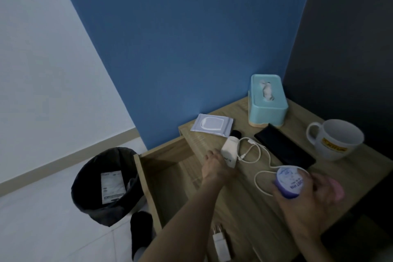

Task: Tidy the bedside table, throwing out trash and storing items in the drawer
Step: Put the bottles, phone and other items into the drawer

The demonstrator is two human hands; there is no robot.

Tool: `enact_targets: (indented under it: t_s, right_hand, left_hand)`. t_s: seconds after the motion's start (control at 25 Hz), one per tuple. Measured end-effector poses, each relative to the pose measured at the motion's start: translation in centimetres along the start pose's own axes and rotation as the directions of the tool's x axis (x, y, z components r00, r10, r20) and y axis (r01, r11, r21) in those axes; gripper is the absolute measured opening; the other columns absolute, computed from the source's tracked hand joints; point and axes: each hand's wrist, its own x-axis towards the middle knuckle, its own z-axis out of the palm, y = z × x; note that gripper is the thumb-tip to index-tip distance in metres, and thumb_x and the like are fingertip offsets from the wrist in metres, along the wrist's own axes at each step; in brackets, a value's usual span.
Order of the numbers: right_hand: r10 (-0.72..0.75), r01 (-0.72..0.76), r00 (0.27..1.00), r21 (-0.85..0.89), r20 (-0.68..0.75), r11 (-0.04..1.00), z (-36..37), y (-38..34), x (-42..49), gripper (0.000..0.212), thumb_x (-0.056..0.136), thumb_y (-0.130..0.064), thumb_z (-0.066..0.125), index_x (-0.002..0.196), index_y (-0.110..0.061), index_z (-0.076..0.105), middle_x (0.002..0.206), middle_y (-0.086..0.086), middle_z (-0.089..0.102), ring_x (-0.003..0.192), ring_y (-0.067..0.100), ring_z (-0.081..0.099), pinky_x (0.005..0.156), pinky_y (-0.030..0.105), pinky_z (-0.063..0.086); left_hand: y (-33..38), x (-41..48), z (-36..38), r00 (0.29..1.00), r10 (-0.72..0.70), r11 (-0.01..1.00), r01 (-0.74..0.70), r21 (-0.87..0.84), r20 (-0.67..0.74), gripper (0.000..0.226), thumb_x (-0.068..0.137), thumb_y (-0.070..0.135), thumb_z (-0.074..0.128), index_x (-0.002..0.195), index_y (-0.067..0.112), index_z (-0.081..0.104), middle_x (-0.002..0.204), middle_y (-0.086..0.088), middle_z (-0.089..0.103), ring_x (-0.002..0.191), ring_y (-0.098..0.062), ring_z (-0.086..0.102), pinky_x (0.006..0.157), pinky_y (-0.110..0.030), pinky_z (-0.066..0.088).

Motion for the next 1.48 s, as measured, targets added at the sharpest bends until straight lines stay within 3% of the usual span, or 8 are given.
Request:
enact_targets:
  t_s: [0.12,0.28,0.48,0.72,0.88,1.04,1.2,1.48]
  right_hand:
    - [-0.075,0.058,0.993,-0.173,-0.092,0.983,-2.2,-2.6,1.9,0.07,0.049,-0.036,0.087,0.108,-0.01,0.06,0.107,0.028,0.05,0.097,0.039,0.043,0.08,0.047,0.034]
    - [-0.026,0.088,0.985,-0.361,0.173,0.928,-3.5,-3.6,2.6,0.073,0.057,-0.052,0.076,0.112,-0.012,0.051,0.107,0.023,0.05,0.099,0.036,0.046,0.08,0.043,0.037]
    - [0.032,0.076,0.91,-0.242,0.413,0.967,-4.6,-5.6,5.5,0.069,0.065,-0.044,0.074,0.112,-0.006,0.041,0.117,0.019,0.047,0.097,0.034,0.053,0.067,0.031,0.039]
    - [0.191,-0.283,0.741,0.042,0.644,0.958,-10.6,-8.3,7.6,0.038,0.076,-0.031,0.071,0.097,-0.005,0.054,0.098,0.018,0.059,0.09,0.033,0.059,0.087,0.048,0.05]
    - [-0.203,0.18,0.895,0.093,0.397,0.979,-12.1,-15.7,5.2,0.046,0.067,-0.034,0.077,0.102,-0.014,0.055,0.095,0.011,0.06,0.093,0.032,0.057,0.084,0.041,0.047]
    - [-0.521,0.458,0.79,0.254,0.322,0.852,-9.4,-22.8,2.9,0.066,0.054,-0.026,0.081,0.113,-0.019,0.054,0.105,0.014,0.059,0.099,0.033,0.056,0.082,0.034,0.044]
    - [-0.6,0.52,0.704,0.3,0.38,0.8,-4.3,-25.6,1.2,0.073,0.056,-0.024,0.08,0.121,-0.017,0.049,0.117,0.011,0.057,0.109,0.032,0.053,0.087,0.035,0.044]
    - [-0.391,0.404,0.594,0.16,0.703,0.901,5.0,-20.9,-2.6,0.065,0.071,-0.011,0.074,0.127,-0.01,0.04,0.129,0.013,0.043,0.117,0.028,0.047,0.085,0.031,0.041]
  left_hand:
    - [-1.1,-1.7,-0.1,0.997,-0.058,0.994,0.063,-0.093,0.057,0.071,0.078,0.031,0.07,0.133,0.006,0.032,0.135,-0.014,0.048,0.125,-0.031,0.048,0.099,-0.04,0.043]
    - [-2.9,-3.4,-0.8,0.978,-0.145,0.97,0.171,-0.172,0.151,0.079,0.078,0.033,0.068,0.139,0.008,0.025,0.136,-0.014,0.049,0.123,-0.032,0.05,0.099,-0.04,0.046]
    - [-5.2,-4.8,-2.3,0.959,-0.175,0.896,0.248,-0.368,0.221,0.081,0.071,0.028,0.075,0.136,0.01,0.029,0.132,-0.012,0.048,0.114,-0.027,0.054,0.09,-0.038,0.053]
    - [-7.0,-6.0,-5.4,0.96,-0.264,0.715,0.258,-0.65,0.091,0.06,0.087,0.046,0.058,0.129,0.005,0.044,0.119,-0.013,0.058,0.093,-0.021,0.061,0.073,-0.032,0.055]
    - [-7.6,-7.9,-7.6,0.968,-0.243,0.595,0.103,-0.797,-0.056,0.009,0.096,0.024,0.05,0.093,0.016,0.046,0.099,-0.008,0.054,0.074,-0.011,0.053,0.058,-0.022,0.046]
    - [-8.8,-9.7,-9.7,0.95,-0.237,0.527,-0.051,-0.849,-0.204,0.017,0.09,0.01,0.059,0.089,0.021,0.046,0.093,0.0,0.057,0.081,-0.011,0.058,0.074,-0.033,0.055]
    - [-10.2,-11.0,-11.7,0.941,-0.27,0.444,-0.067,-0.893,-0.205,0.039,0.081,-0.008,0.061,0.109,0.012,0.043,0.096,-0.002,0.057,0.085,-0.012,0.059,0.069,-0.027,0.055]
    - [-11.4,-9.5,-6.7,0.891,-0.447,0.598,0.231,-0.767,-0.08,0.035,0.09,0.008,0.054,0.122,0.014,0.041,0.123,-0.01,0.054,0.115,-0.027,0.056,0.093,-0.043,0.051]
